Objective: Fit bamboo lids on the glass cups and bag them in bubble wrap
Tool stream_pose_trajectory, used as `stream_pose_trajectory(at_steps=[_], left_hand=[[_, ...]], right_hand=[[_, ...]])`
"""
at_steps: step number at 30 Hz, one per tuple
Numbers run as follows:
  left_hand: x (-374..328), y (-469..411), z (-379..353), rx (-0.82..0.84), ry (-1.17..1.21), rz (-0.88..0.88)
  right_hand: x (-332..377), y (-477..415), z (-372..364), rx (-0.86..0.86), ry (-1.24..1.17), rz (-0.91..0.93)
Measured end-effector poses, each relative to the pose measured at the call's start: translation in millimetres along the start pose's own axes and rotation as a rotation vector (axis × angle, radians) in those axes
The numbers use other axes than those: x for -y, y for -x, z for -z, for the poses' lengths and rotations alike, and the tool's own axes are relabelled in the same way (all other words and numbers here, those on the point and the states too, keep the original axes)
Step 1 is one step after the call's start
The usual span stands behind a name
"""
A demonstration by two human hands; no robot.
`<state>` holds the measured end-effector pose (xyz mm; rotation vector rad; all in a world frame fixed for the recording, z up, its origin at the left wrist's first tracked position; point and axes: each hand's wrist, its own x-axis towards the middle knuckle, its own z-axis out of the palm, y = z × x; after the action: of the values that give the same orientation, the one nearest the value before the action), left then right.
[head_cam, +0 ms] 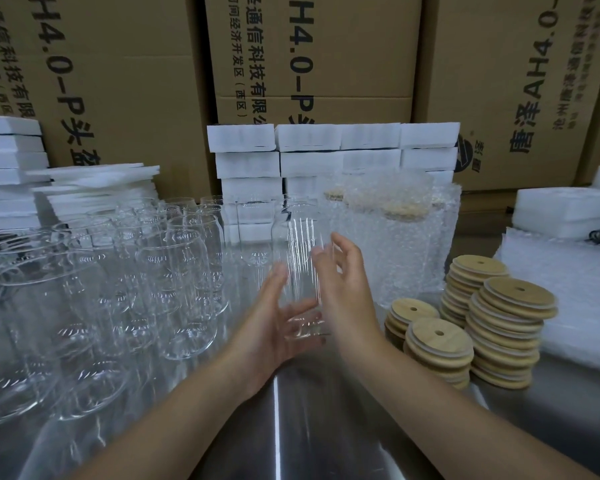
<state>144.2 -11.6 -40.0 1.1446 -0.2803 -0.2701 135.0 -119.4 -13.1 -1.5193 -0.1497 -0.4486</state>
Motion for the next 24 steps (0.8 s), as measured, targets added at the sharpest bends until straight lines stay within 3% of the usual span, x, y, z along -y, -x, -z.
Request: stream_pose_trajectory(at_steps=[10,18,24], left_hand=[[5.0,0.2,4.2,-0.096,-0.157,-0.183],[-0.6,-1.1,7.2,-0.037,-0.040,-0.076],[-10.7,1.9,1.7,0.057,-0.109,0.015]], right_hand=[[-2.3,-5.7,0.3,0.043,-0.078,-0.064],[-1.1,-13.0,0.6,0.029,-0.252,-0.247],[-2.1,-15.2,0.5,-0.029,-0.240,-0.234]])
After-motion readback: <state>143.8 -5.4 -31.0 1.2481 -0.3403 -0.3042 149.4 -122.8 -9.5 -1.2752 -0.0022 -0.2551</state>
